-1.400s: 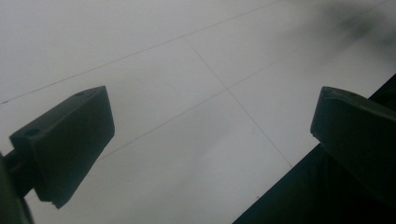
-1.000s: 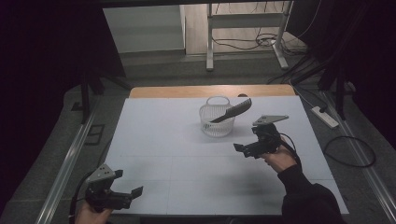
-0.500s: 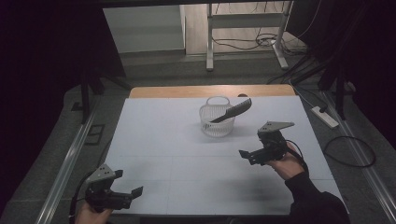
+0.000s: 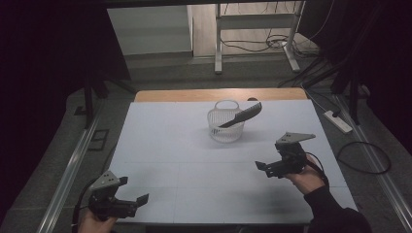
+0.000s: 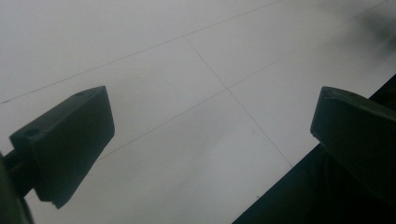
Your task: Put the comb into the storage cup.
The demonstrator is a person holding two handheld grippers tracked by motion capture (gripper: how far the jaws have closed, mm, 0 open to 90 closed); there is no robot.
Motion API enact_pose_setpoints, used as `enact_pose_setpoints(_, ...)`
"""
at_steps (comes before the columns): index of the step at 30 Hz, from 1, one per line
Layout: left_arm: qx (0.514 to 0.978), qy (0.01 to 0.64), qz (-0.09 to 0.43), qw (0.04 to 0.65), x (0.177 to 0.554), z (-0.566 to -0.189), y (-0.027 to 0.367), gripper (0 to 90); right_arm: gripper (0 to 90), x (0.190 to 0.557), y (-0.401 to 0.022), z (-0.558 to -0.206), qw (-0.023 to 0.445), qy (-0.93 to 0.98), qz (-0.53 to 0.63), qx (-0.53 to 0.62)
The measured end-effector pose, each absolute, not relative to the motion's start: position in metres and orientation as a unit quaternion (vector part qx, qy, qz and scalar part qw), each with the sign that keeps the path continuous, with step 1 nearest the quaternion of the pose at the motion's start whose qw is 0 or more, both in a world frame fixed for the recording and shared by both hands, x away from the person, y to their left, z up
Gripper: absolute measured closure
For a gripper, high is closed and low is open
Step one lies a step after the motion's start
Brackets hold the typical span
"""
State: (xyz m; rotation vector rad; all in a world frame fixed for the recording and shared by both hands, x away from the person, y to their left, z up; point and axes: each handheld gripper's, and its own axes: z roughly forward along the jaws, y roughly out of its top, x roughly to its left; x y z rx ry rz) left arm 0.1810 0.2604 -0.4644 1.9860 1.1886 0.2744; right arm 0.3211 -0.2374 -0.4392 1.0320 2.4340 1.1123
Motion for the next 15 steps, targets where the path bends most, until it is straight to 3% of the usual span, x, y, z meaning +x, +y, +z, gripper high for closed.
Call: enact_pose_setpoints(15, 0.783, 0.47, 0.109, 0.394, 0.181, -0.464, 0.26, 0.0, 0.0, 0.307, -0.254, -0.443, 0.126, 0.84, 0.381, 0.364)
